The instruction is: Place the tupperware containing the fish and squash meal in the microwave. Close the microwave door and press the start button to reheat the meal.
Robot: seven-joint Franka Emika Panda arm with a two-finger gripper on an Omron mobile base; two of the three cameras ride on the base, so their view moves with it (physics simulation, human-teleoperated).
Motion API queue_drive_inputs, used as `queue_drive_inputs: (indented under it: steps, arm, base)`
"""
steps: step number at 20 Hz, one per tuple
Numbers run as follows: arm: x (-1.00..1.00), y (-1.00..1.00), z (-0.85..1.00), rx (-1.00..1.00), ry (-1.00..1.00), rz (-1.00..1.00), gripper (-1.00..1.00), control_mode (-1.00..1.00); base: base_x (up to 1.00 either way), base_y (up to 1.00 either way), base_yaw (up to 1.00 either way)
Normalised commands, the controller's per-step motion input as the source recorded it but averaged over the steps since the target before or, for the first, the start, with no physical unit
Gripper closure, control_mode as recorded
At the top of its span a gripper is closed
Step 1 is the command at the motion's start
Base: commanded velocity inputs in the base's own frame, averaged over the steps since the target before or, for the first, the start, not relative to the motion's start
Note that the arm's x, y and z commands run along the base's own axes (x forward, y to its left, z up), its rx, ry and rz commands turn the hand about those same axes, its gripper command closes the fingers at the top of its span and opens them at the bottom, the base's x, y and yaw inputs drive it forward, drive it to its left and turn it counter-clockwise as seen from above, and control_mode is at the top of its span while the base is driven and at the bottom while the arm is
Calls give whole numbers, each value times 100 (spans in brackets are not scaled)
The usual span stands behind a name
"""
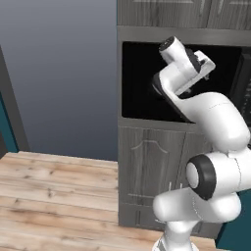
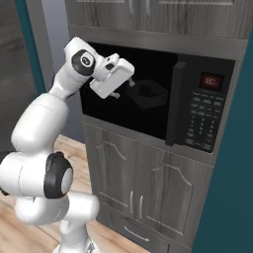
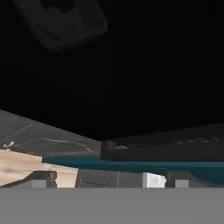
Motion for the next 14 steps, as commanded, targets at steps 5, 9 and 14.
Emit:
queue_drive_inputs:
  steps: [5, 9, 14]
  arm:
    - [-100, 54, -38, -12, -62, 12, -100, -100]
    - [-100, 24, 3, 4, -49, 3, -100, -100]
    - [-99, -7, 24, 39, -24, 0, -100, -100]
  base:
    - [0, 0, 0]
    - [0, 0, 0]
    - [0, 0, 0]
